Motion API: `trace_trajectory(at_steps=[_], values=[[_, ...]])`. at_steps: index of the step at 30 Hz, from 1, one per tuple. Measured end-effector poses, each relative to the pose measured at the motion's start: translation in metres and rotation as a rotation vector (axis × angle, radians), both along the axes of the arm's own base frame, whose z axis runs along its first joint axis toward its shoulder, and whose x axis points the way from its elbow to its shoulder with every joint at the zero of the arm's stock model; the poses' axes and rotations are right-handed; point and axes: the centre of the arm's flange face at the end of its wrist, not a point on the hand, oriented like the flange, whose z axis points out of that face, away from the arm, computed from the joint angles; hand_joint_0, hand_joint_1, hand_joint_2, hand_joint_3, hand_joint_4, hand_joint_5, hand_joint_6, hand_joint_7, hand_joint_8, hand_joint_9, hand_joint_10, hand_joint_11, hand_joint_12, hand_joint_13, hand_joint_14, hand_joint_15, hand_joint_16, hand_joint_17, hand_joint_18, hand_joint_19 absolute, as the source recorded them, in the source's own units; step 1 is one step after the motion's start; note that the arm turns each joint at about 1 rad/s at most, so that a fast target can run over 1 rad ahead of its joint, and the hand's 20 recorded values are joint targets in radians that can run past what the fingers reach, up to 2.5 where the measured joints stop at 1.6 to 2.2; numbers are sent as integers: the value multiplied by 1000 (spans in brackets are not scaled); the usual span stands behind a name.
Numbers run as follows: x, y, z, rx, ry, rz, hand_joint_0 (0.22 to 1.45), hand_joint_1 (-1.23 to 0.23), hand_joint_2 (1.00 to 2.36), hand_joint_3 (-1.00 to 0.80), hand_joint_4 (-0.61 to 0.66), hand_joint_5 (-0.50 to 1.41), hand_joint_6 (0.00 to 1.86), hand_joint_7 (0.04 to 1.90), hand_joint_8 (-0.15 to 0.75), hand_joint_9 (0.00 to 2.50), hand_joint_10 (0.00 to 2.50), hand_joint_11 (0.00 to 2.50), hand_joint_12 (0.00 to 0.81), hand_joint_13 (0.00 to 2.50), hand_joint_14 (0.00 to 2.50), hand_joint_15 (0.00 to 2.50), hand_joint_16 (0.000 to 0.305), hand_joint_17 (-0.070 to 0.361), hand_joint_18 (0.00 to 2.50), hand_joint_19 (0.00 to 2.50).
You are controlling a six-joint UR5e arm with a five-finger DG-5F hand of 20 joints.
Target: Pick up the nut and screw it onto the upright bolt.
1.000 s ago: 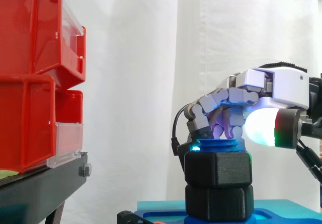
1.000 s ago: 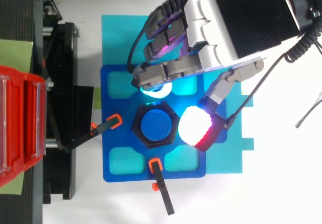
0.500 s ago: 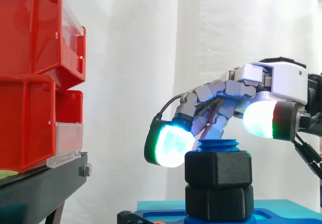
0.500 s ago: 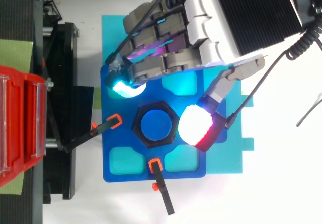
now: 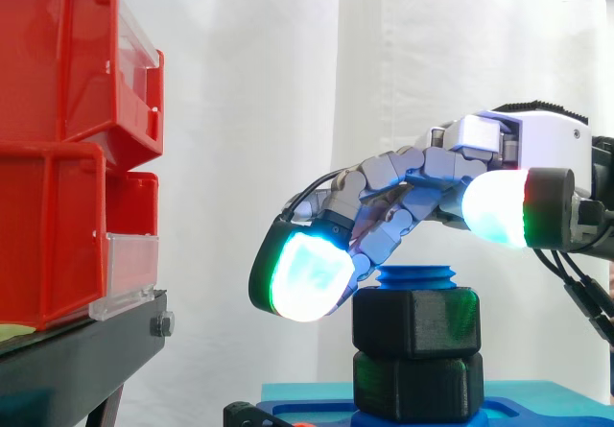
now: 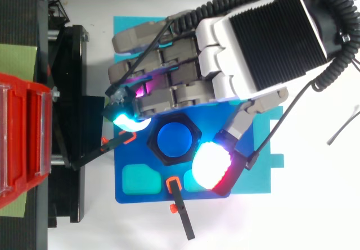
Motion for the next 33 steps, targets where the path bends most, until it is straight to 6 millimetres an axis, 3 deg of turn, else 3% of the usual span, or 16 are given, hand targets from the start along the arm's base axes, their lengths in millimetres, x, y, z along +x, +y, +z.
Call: trace_trajectory(at_steps=[8,18,23,33], values=[[-4,2,-6,8,32,7,529,-137,1000,-500,278,-47,504,967,253,871,0,0,270,547,0,0,30,69,257,28],[-6,-3,-6,18,44,17,542,-167,1000,-500,192,19,503,1348,258,989,0,0,251,631,0,0,28,64,360,92],[-7,-5,-7,17,51,18,547,-188,1000,-500,160,43,501,1453,263,1073,0,0,234,690,0,0,27,62,425,114],[-8,-11,-7,17,49,11,551,-227,1000,-500,113,55,578,1355,261,1288,0,0,201,831,0,0,23,51,586,190]])
